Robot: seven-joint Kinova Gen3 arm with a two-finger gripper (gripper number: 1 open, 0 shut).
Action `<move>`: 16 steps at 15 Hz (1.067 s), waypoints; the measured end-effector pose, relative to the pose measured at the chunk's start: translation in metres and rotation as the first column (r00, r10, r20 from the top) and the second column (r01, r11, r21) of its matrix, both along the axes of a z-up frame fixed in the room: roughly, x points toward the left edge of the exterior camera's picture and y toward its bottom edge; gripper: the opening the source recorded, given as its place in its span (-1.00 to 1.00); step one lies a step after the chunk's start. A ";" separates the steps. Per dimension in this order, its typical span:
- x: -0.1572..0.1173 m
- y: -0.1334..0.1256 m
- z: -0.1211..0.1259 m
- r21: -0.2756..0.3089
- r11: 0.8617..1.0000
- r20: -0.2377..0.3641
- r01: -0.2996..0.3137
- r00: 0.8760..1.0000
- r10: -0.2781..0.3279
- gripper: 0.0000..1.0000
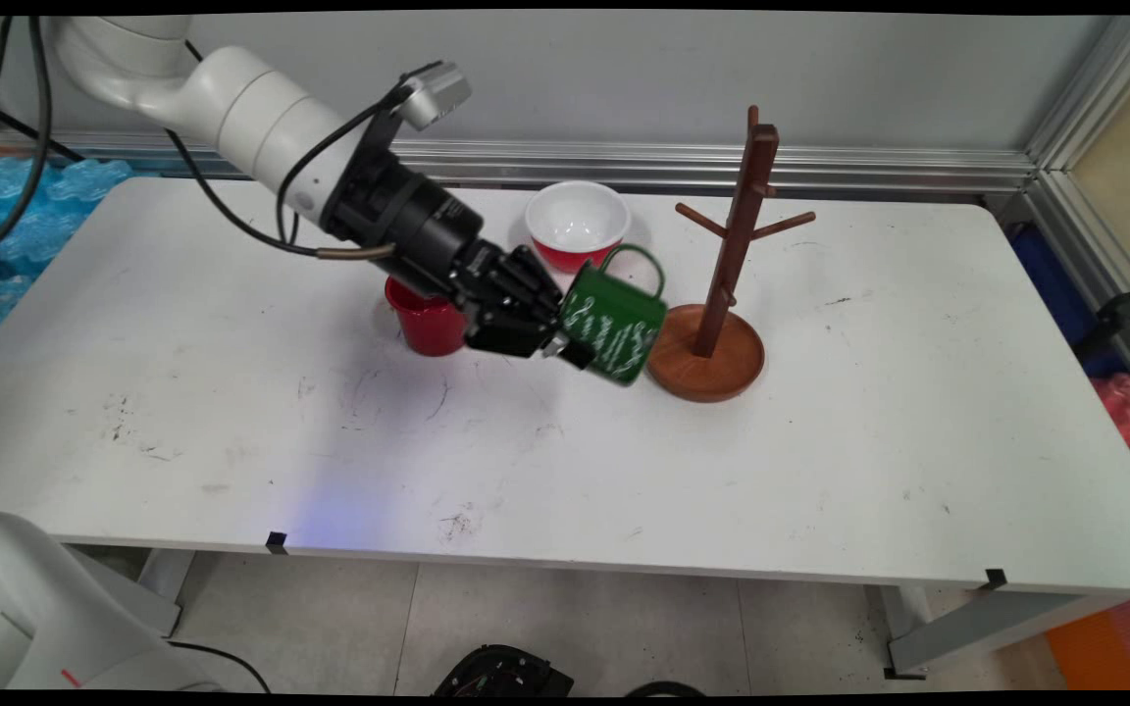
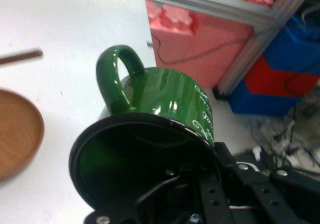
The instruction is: Place the picked object on the table
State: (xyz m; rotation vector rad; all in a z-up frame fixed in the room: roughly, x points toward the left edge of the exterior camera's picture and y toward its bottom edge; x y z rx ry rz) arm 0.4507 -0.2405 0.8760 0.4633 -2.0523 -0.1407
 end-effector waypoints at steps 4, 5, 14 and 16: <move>0.014 0.007 -0.005 0.011 0.998 0.067 0.069 0.995 -0.069 -1.00; 0.018 0.009 -0.007 0.015 0.996 0.088 0.088 0.992 -0.089 -1.00; 0.042 0.020 -0.018 0.078 0.978 0.238 0.193 0.949 -0.206 -1.00; 0.044 0.019 -0.021 0.086 0.975 0.265 0.204 0.939 -0.220 -1.00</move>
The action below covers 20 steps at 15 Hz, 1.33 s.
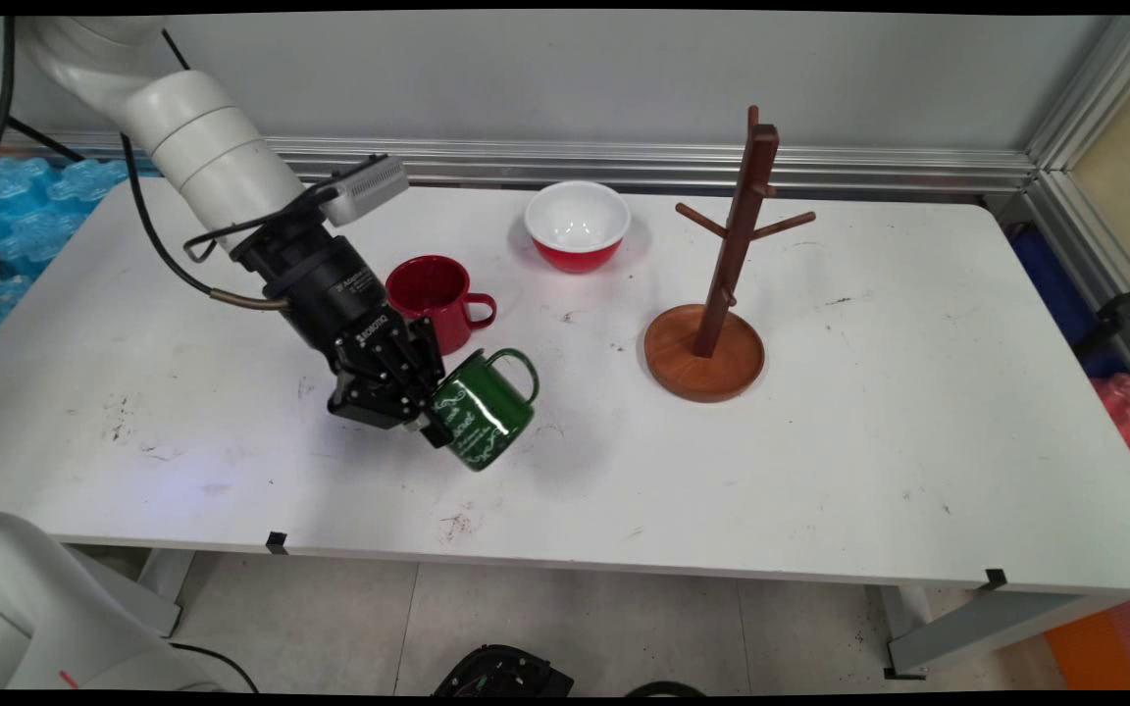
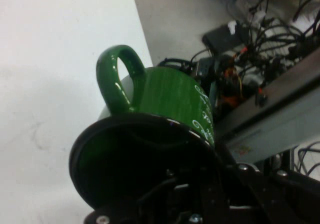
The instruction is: Place the picked object on the table
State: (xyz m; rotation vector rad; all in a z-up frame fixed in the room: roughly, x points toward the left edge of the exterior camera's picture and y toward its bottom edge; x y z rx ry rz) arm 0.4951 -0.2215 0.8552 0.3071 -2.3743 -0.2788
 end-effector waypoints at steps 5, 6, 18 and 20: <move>0.003 -0.004 -0.007 0.004 0.999 0.064 0.033 0.997 -0.034 -1.00; 0.004 -0.005 -0.008 0.006 0.999 0.077 0.040 0.996 -0.041 -1.00; 0.005 -0.023 -0.022 -0.034 0.989 0.250 0.144 0.959 -0.131 -1.00; 0.005 -0.027 -0.024 -0.045 0.986 0.276 0.158 0.951 -0.140 -1.00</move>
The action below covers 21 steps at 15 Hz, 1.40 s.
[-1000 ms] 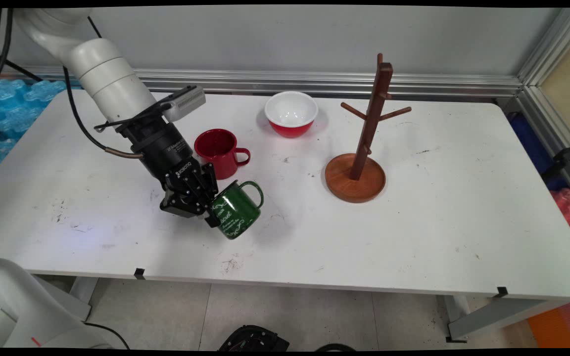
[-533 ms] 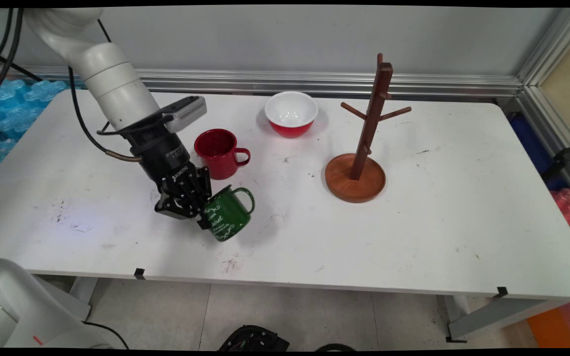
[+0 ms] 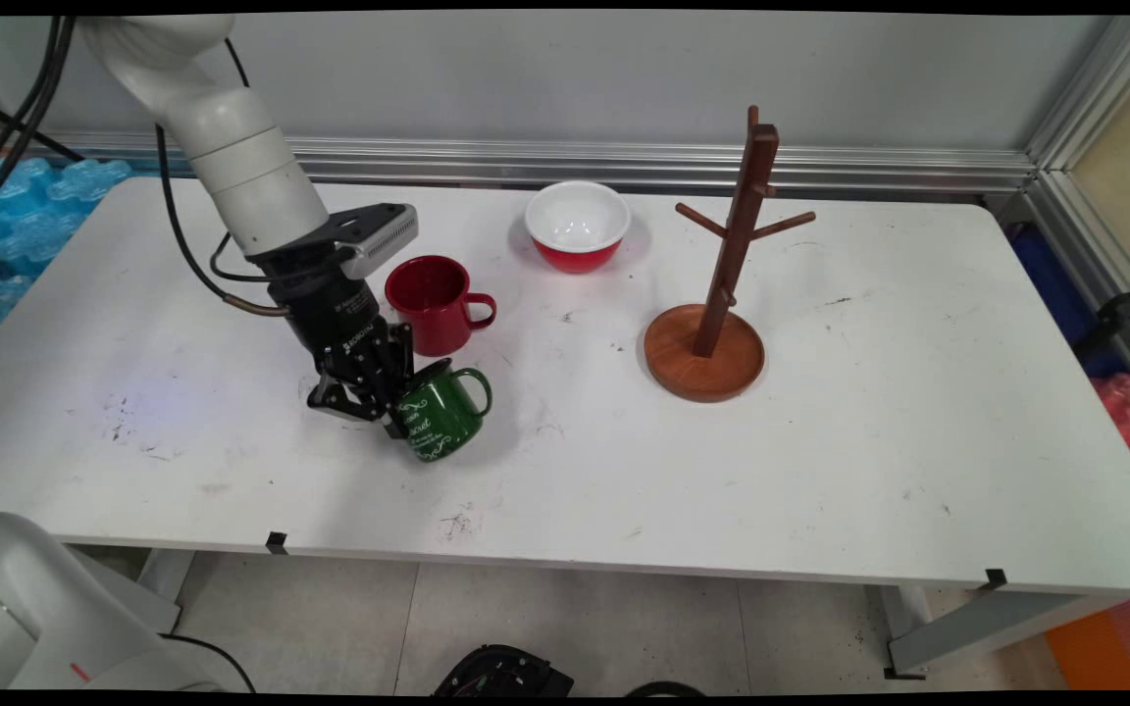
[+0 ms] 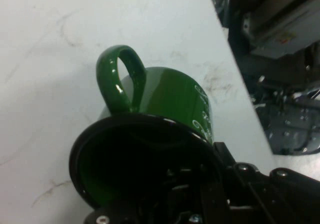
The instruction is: Place the picked object on the table
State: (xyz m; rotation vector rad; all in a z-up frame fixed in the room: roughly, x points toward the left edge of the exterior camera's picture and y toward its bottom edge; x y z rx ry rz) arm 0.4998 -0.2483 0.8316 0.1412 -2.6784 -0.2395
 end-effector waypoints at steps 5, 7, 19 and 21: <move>-0.003 -0.015 -0.006 -0.051 0.998 0.055 0.037 0.998 -0.034 -1.00; -0.005 -0.022 -0.008 -0.073 0.996 0.073 0.047 0.996 -0.042 -1.00; -0.014 -0.043 -0.017 -0.105 0.994 0.157 0.037 0.987 -0.020 -1.00; -0.018 -0.044 -0.017 -0.095 0.995 0.159 0.024 0.987 -0.009 -1.00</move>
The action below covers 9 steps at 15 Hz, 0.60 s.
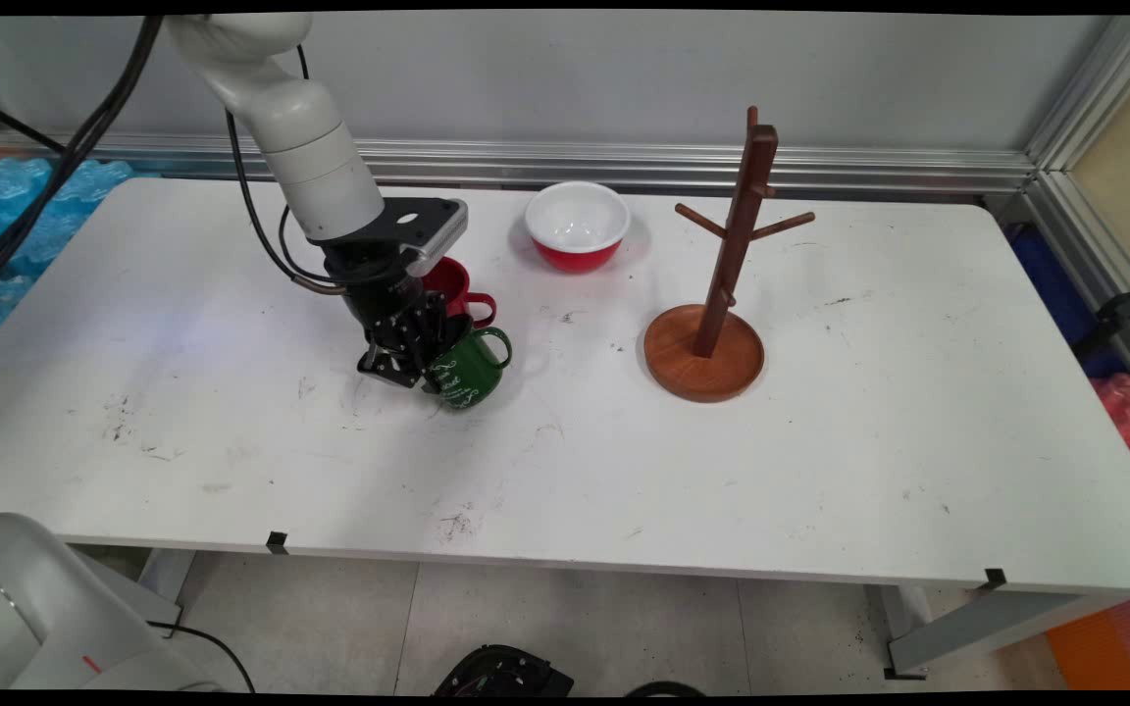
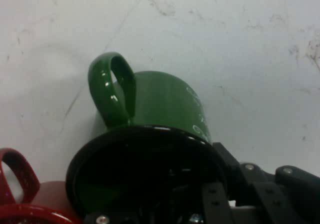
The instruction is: Place the picked object on the table
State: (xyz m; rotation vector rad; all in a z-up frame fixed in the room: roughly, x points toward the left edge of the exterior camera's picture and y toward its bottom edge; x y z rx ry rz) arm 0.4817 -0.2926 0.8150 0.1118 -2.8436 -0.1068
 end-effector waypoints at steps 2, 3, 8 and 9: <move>-0.005 -0.002 0.002 0.009 1.000 -0.004 -0.016 1.000 0.016 -1.00; -0.009 -0.004 0.004 0.014 1.000 -0.007 -0.025 1.000 0.025 -1.00; -0.021 -0.011 0.014 0.033 0.998 -0.014 -0.061 0.998 0.062 -1.00; -0.023 -0.012 0.016 0.038 0.997 -0.015 -0.069 0.997 0.069 -1.00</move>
